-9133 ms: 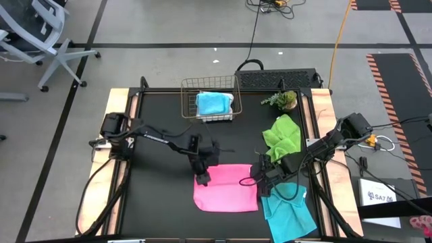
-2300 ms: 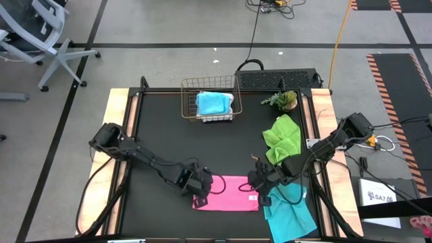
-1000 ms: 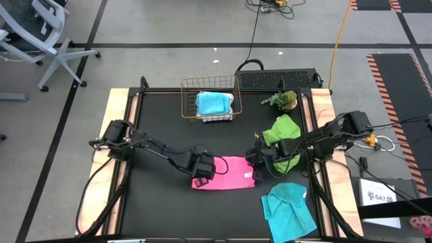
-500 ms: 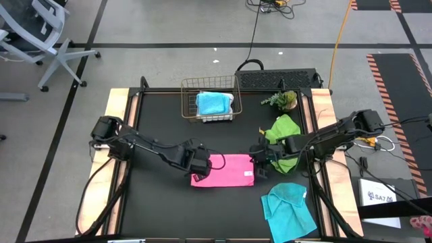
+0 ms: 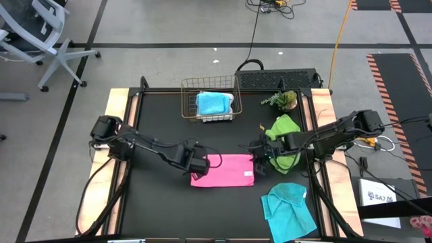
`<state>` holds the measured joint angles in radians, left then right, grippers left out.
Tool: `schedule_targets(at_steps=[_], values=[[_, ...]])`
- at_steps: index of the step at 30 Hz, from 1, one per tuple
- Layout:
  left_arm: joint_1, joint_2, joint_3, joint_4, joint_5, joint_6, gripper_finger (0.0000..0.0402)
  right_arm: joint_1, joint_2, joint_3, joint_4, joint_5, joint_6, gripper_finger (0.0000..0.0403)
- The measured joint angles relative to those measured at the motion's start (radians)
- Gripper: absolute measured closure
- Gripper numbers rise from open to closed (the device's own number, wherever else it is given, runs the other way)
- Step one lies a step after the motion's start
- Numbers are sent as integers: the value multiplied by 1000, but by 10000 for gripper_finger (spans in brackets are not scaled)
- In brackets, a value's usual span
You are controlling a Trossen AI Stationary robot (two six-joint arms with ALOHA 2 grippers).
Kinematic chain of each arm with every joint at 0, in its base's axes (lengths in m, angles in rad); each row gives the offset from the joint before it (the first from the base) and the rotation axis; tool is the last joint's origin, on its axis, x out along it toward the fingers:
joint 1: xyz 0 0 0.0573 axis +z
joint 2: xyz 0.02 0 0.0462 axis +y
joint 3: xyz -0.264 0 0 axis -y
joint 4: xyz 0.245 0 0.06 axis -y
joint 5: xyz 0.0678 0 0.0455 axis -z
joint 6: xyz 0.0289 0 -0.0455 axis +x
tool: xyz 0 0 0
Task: Fold microfiber towels
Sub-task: Fold the pink microfiber cloth
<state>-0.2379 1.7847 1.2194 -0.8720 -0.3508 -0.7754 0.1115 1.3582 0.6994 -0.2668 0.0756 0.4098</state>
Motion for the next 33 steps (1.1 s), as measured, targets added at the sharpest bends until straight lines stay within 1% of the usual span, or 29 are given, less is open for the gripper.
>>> schedule_targets(at_steps=[3, 6, 10, 13, 15, 19, 21, 25, 28, 30, 33], values=[[18, 0, 0, -18, 62, -19, 385, -11, 0, 0, 0, -4, 61, 263], [38, 0, 0, -15, 118, 40, 385, -15, -1, 0, 10, -51, 111, 262], [67, 0, 0, -11, 123, 143, 385, -4, -1, 0, 8, -106, 134, 269], [91, 0, 0, -9, 123, 211, 385, 16, -1, 0, 14, -107, 172, 277], [107, 0, 0, -8, 123, 246, 385, 28, -1, 0, 14, -98, 178, 282], [137, 0, 1, 4, 123, 271, 385, 29, -1, 0, -5, -17, 161, 288], [146, 0, 1, 3, 123, 273, 385, 14, -1, 0, 1, 4, 169, 287], [154, 0, 1, 3, 123, 274, 385, -19, -1, 0, -9, 1, 170, 275], [154, 0, 1, 3, 123, 274, 385, -43, 0, 0, -51, -6, 170, 259], [153, 0, 1, 2, 124, 274, 385, -58, 0, -4, -68, -29, 173, 248], [153, 0, 1, 2, 124, 274, 385, -81, 0, -27, -46, -65, 177, 234]])
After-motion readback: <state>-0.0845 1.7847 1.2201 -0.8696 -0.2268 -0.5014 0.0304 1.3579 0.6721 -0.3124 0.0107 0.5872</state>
